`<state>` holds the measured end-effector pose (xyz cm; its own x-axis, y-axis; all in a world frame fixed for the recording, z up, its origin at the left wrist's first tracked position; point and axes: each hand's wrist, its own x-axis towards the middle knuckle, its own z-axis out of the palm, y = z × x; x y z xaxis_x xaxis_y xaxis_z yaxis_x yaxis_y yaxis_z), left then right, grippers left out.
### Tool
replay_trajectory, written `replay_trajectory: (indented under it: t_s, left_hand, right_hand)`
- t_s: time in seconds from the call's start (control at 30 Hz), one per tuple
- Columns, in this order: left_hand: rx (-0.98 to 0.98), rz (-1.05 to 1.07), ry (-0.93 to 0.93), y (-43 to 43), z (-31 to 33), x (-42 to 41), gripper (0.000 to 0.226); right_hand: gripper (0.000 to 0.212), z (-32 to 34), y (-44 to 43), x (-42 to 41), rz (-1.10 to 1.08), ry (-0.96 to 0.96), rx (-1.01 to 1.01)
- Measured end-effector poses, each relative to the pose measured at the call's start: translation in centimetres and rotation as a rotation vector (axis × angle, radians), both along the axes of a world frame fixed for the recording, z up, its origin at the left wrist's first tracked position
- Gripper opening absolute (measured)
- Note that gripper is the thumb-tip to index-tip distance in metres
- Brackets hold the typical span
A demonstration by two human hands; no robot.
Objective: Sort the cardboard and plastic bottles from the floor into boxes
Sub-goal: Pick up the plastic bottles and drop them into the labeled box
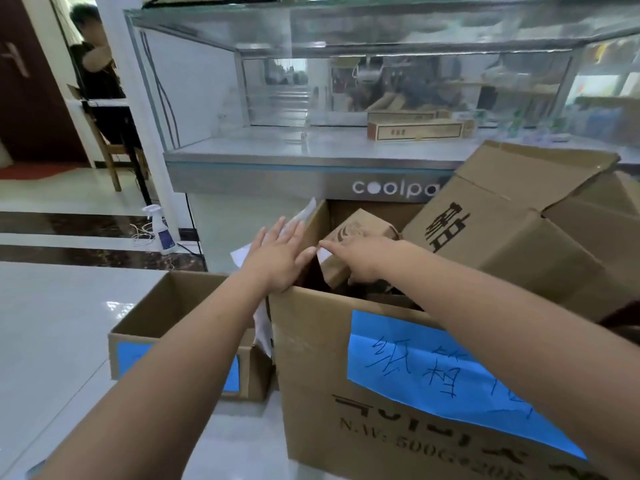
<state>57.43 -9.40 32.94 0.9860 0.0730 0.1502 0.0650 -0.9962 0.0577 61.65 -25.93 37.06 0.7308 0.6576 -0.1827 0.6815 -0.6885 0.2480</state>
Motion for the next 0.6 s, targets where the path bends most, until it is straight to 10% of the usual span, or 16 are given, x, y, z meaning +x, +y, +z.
replay_trajectory:
  t_s: [0.23,0.6]
  left_hand:
    - [-0.07,0.218,-0.005,8.3,-0.6,-6.7,0.062]
    - [-0.129,0.822,0.263,20.0,-14.6,-35.9,0.064]
  right_hand:
    - [0.059,3.0,6.9,-0.9,0.04,0.006,0.57]
    - [0.061,-13.0,28.0,-19.8,0.777,0.107,0.431]
